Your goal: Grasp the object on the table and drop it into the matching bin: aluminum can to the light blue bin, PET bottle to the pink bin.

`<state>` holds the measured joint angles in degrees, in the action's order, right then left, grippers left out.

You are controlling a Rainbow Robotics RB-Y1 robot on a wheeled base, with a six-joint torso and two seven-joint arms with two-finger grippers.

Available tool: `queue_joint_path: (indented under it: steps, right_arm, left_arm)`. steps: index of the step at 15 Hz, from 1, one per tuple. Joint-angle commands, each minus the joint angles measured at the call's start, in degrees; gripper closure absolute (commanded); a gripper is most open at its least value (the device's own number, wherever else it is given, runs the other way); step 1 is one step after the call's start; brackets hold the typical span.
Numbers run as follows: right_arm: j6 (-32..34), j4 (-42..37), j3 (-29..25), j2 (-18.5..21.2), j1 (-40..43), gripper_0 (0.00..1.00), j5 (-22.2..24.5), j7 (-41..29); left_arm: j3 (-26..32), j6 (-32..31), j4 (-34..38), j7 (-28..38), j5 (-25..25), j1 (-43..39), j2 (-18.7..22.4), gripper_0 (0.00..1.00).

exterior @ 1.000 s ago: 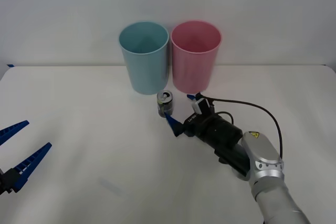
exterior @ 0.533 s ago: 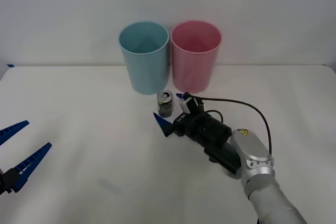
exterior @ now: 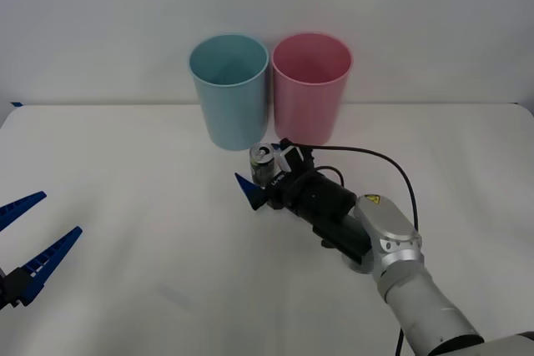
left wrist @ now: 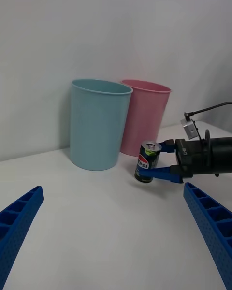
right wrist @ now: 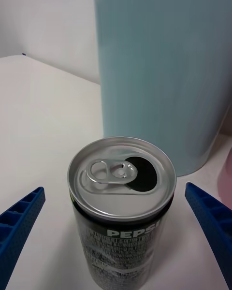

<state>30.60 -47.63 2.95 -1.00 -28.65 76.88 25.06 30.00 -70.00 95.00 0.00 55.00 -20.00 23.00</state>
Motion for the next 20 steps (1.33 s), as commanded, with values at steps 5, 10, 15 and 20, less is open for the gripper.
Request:
queue_joint_path:
  steps: [5, 10, 15, 20]
  right_arm:
    - [-1.0, 0.0, 0.7, 0.0, 0.2, 0.73, -0.1, 0.1]
    - [-1.2, 0.0, 0.8, 0.0, 0.3, 1.00, -0.1, 0.0]
    - [1.6, -1.2, 0.9, 0.0, 0.8, 1.00, -1.1, -0.5]
    - [1.7, -16.9, 6.0, 0.7, 10.7, 1.00, -1.1, -7.2]
  left_arm:
    - [0.0, 0.0, 0.0, 0.0, 0.0, 0.0, 0.0, 0.00]
    - [0.0, 0.0, 0.0, 0.0, 0.0, 0.0, 0.0, 0.00]
    - [0.0, 0.0, 0.0, 0.0, 0.0, 0.0, 0.0, 0.00]
    - [0.0, 0.0, 0.0, 0.0, 0.0, 0.0, 0.0, 0.00]
